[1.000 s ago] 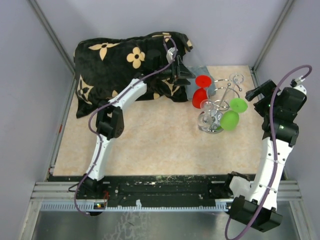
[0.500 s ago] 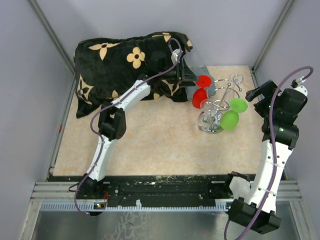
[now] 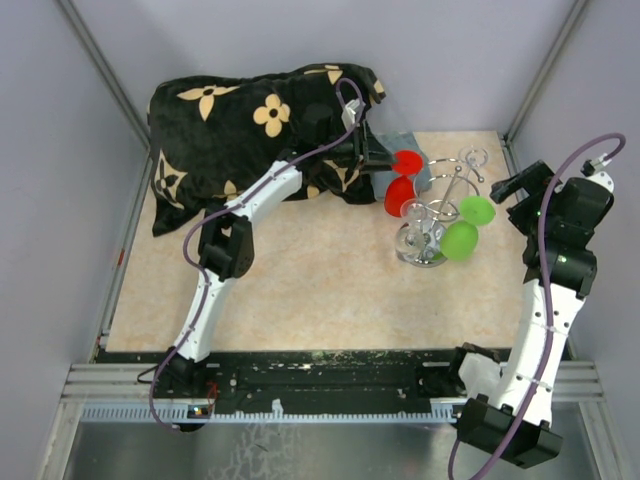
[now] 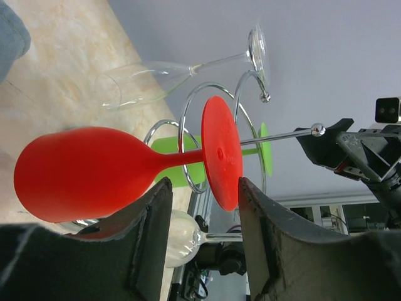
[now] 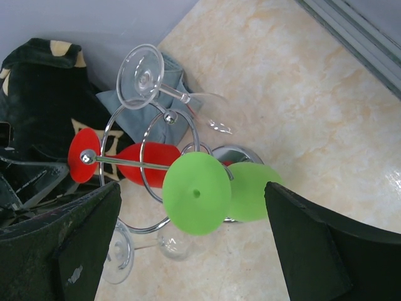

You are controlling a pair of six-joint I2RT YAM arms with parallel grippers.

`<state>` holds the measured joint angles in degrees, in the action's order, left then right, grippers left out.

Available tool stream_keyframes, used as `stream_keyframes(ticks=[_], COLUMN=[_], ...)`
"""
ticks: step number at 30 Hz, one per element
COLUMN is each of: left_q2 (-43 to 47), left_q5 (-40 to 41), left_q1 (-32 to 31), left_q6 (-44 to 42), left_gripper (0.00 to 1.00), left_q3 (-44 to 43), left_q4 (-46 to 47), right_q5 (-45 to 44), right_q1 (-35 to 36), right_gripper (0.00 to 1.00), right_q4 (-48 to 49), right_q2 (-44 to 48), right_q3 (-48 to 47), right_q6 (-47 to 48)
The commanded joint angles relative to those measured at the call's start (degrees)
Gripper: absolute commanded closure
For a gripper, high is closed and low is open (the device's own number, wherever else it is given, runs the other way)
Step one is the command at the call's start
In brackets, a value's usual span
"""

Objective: Take the wine glass off the wine glass rack

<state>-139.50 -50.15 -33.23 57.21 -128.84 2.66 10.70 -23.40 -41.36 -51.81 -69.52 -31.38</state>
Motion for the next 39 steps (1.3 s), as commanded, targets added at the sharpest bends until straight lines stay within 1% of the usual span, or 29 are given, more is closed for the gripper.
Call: stream_keyframes(ticks=[1,6,8,12,14,18,27,35,39], left_q2=[-1.30,-1.21,-1.21,-1.21,-1.12,-0.46,2.54,4.92,5.91], left_q5=[1.03,1.54,1.66,1.43,1.26,1.02,1.19,4.65,5.48], left_q1=[-0.34,-0.26,-0.25,-0.25,-0.25,-0.25,-0.25,-0.25,-0.33], left_q6=[-0.03,0.64,0.96,1.57,1.91,3.01,5.34,7.89,9.45], left_gripper=[0.51,0.64,0.66,0.73,0.80,0.99,1.00,1.00,1.00], left_q3=[-2.88,-3.04,-3.15,-3.07,-3.07,-2.69,-1.82,-1.18,-0.73], left_q4=[1.56,1.57,1.83,1.85,1.95,2.00,0.42,-3.57,-3.91], right_q5=[0.92,0.87,0.78,0.52,0.46,0.38,0.25,0.38,0.35], right_q1=[-0.07,-0.07,-0.07,-0.07,-0.09,-0.07,-0.07,-0.07,-0.07], right_gripper=[0.04,0.04,0.04,0.04,0.04,0.04,0.04,0.04,0.04], right_q4=[3.64,4.09,4.03,4.08,4.26,4.53,4.84,4.72,4.24], right_q2=[0.35,0.31,0.31,0.49,0.64,0.75,1.00,1.91,2.39], right_q3=[0.73,1.01,1.05,1.58,2.02,2.52,3.57,4.30,4.29], right_q6=[-0.92,-1.06,-1.06,-1.06,-1.15,-1.36,-1.30,-1.48,-1.41])
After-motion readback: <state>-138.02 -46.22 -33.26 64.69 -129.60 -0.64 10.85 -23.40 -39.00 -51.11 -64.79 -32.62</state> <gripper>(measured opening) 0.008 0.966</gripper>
